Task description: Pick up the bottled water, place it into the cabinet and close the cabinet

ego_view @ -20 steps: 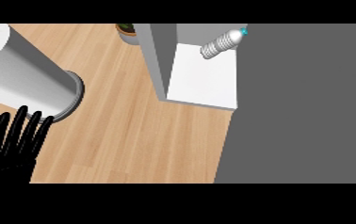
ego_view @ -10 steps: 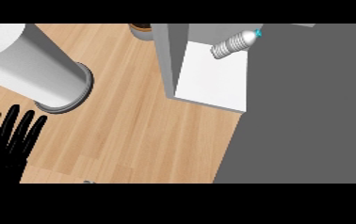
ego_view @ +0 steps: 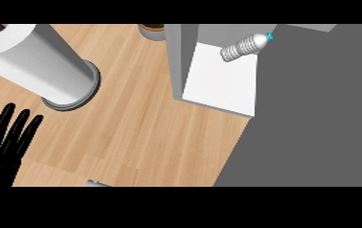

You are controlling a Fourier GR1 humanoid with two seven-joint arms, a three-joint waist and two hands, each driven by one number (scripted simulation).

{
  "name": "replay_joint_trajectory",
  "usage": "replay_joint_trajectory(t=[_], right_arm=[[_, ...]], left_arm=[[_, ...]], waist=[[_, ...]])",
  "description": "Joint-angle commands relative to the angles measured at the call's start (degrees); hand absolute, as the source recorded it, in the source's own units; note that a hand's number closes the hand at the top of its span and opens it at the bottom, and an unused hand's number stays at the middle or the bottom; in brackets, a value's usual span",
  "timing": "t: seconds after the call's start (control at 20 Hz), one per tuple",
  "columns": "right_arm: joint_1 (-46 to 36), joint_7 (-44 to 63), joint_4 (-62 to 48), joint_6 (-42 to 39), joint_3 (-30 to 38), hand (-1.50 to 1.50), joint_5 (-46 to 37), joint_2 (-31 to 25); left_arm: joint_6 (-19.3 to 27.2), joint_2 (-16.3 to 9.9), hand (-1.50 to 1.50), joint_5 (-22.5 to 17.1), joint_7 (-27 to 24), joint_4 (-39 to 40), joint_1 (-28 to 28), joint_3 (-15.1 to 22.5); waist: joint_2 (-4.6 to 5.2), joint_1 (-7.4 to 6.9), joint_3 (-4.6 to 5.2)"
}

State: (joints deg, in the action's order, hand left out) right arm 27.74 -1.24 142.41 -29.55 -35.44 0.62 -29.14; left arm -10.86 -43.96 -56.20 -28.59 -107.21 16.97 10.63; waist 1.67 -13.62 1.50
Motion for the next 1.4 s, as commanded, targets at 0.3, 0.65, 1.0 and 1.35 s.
replay_joint_trajectory(t=[0.3, 0.65, 1.0, 1.35], right_arm=[[-7.79, 7.32, 1.36, -1.16, -4.56, 1.5, -1.24, 0.92], [-7.75, 6.92, -0.01, -0.21, -4.03, 1.5, 1.26, 2.55], [-6.26, 5.79, -2.21, -2.98, -6.0, 1.5, 6.26, 2.07], [-5.76, 6.67, -3.03, -0.09, -2.19, 1.5, 7.79, 4.37]], left_arm=[[-1.7, -1.02, -1.5, -0.76, 0.31, 0.57, 0.4, -0.93], [-2.39, -1.26, -1.5, -1.62, 0.31, 1.38, -0.35, -1.94], [-3.57, -1.69, -1.5, -1.64, 0.33, 0.86, -1.24, -2.13], [-4.24, -2.32, -1.5, -2.0, 0.29, 1.83, -1.69, -3.31]], waist=[[0.05, -0.47, 0.32], [0.95, 0.34, 0.27], [2.94, -2.61, 0.06], [3.44, -2.6, -0.04]])
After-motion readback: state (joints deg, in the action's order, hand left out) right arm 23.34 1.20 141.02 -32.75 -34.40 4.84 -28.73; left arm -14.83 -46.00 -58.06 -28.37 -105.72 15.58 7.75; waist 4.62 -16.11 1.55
